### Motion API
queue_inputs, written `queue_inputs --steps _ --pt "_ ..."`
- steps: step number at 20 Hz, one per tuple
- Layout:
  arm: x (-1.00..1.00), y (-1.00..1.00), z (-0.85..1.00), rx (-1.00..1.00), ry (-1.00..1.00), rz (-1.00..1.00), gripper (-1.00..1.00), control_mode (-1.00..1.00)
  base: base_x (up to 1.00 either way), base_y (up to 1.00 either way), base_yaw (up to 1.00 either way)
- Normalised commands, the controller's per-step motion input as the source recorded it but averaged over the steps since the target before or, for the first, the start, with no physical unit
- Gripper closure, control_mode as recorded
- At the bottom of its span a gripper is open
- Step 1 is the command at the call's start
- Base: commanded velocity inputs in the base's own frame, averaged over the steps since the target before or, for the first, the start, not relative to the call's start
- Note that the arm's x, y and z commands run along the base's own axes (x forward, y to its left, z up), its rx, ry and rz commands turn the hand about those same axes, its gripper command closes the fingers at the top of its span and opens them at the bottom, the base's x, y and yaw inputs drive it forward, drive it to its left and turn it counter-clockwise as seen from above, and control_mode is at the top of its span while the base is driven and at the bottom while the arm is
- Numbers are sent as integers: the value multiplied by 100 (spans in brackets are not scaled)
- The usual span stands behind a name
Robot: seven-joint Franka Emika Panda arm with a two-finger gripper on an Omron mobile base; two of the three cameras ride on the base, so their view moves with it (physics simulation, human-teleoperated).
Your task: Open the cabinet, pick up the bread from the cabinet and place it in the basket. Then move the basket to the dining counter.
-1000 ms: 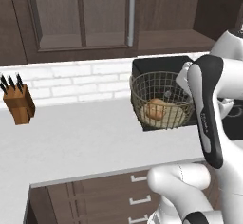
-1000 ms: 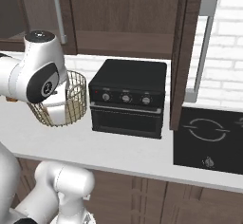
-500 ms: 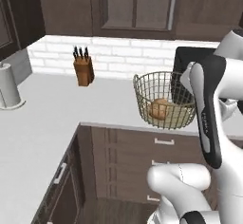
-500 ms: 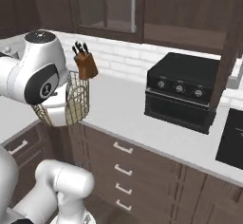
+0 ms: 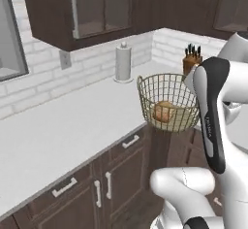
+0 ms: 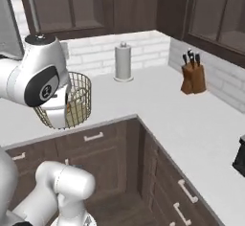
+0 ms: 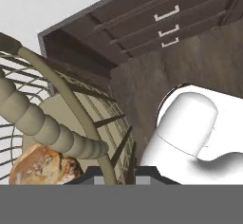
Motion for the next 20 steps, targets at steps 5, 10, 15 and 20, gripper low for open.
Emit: queue_inputs --steps 5,10,15,20 --pt "0 0 0 0 0 0 100 100 -8 0 100" --pt "0 0 0 0 0 0 100 100 -9 0 100" --pt "0 0 0 0 0 0 100 100 -10 0 100" --pt "0 0 0 0 0 0 100 100 -12 0 100"
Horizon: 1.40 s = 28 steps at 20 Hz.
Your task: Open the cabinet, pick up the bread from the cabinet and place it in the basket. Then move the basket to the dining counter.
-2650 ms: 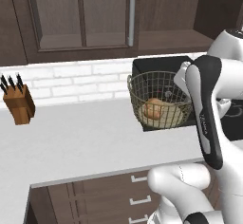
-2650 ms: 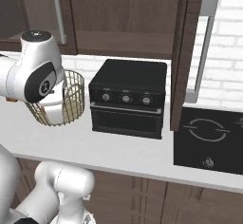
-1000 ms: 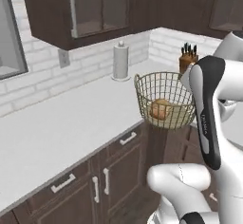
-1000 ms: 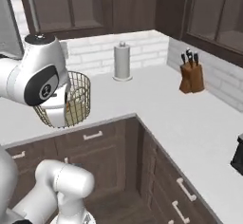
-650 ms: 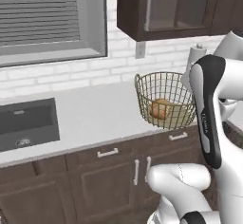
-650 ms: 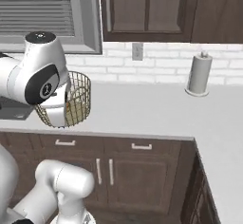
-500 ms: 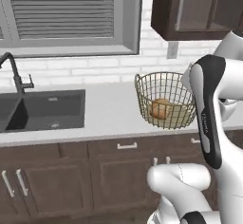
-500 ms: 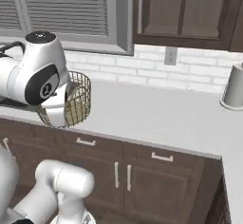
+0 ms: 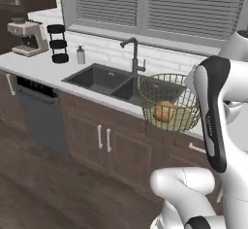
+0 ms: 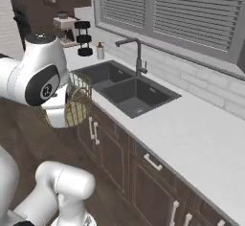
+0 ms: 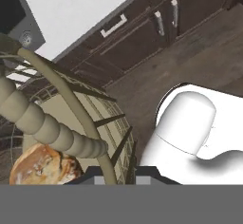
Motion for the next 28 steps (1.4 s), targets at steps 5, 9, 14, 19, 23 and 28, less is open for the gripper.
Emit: queue_inputs --steps 5,9,14,19,23,28 --pt "0 0 0 0 0 0 100 100 -11 0 100" --pt "0 0 0 0 0 0 100 100 -1 0 100" --pt "0 0 0 0 0 0 100 100 0 1 100" --pt "0 0 0 0 0 0 100 100 4 79 62" --pt "0 0 0 0 0 0 100 100 40 100 22" --pt "0 0 0 0 0 0 100 100 61 100 3"
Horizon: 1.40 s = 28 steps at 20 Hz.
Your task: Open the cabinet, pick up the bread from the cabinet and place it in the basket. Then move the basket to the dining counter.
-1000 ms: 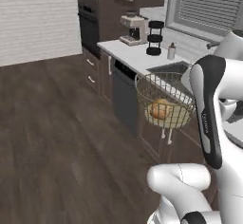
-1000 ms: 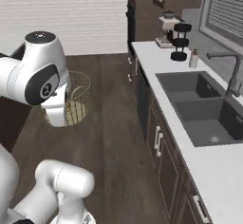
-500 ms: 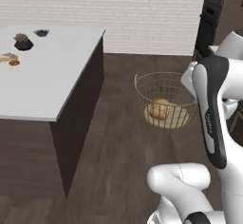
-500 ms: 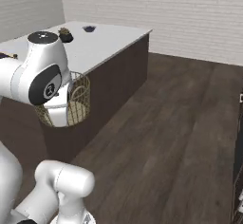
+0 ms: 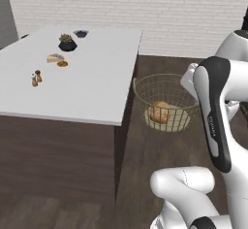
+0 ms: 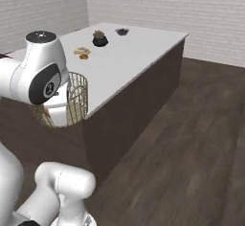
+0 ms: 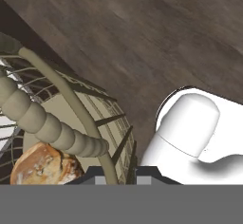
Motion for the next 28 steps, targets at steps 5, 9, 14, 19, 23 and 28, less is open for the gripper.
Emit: queue_inputs --steps 5,9,14,19,23,28 --pt "0 0 0 0 0 0 100 100 68 100 -2" --pt "0 0 0 0 0 0 100 100 69 100 -8" --pt "0 0 0 0 0 0 100 100 63 100 -12" --pt "0 0 0 0 0 0 100 100 44 100 -17" --pt "0 0 0 0 0 0 100 100 13 100 -21" --pt "0 0 0 0 0 0 100 100 10 100 -24"
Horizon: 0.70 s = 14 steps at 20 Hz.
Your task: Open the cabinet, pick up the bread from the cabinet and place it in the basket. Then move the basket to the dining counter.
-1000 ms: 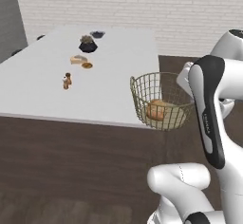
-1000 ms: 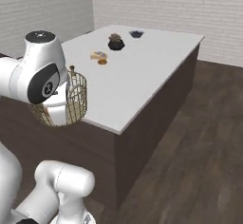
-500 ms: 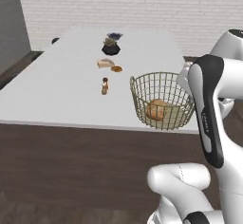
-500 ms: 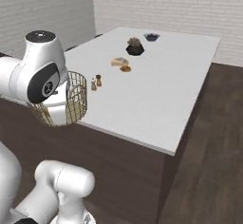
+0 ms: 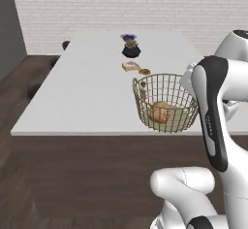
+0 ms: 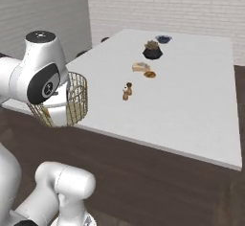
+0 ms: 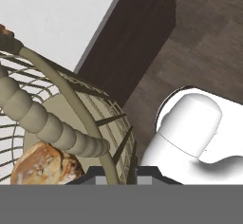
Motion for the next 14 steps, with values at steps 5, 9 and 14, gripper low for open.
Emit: queue_inputs --steps 5,9,14 --pt "0 0 0 0 0 0 100 100 11 100 -23" --pt "0 0 0 0 0 0 100 100 15 100 -23" --pt "0 0 0 0 0 0 100 100 8 100 -20"
